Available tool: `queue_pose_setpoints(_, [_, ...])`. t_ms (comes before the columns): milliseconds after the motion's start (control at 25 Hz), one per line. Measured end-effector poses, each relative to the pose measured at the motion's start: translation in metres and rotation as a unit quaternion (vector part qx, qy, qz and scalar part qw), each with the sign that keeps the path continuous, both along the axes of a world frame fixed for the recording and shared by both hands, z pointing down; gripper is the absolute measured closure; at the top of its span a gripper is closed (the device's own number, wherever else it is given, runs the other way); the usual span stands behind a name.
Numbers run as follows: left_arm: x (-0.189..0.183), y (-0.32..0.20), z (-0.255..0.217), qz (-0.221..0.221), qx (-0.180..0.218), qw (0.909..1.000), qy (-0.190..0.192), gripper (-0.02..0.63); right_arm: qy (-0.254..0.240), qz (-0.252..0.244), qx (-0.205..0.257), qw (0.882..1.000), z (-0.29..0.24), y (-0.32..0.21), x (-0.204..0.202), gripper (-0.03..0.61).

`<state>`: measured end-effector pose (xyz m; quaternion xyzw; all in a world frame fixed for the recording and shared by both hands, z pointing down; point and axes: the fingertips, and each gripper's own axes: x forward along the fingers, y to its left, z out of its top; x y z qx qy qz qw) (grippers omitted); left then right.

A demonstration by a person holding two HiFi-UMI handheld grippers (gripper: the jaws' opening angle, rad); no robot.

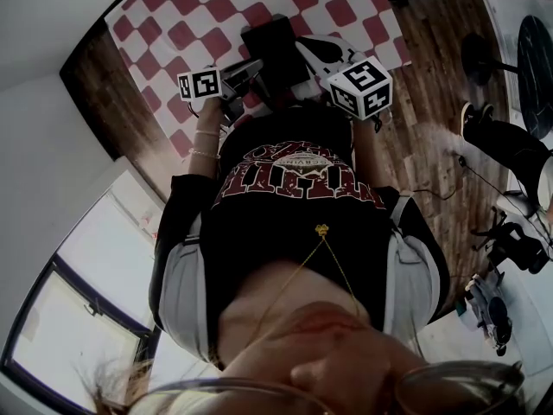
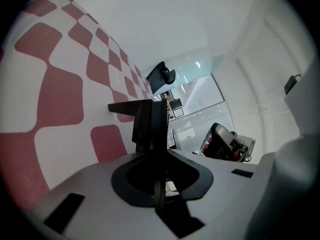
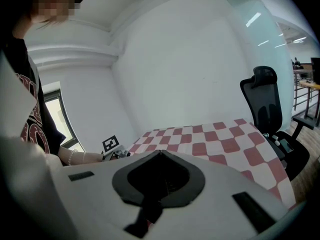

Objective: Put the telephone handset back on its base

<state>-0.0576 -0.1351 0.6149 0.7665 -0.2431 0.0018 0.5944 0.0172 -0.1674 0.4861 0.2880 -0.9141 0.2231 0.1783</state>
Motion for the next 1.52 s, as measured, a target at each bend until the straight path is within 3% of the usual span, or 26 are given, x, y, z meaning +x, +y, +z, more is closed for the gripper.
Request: queue_pose_setpoints(1520, [-0.003, -0.003, 0.016, -0.012, 0.002, 0.9999, 0.004, 0.525, -0.034, 0.001, -0.017, 0.999, -0.003, -0.003, -0.003, 0.558])
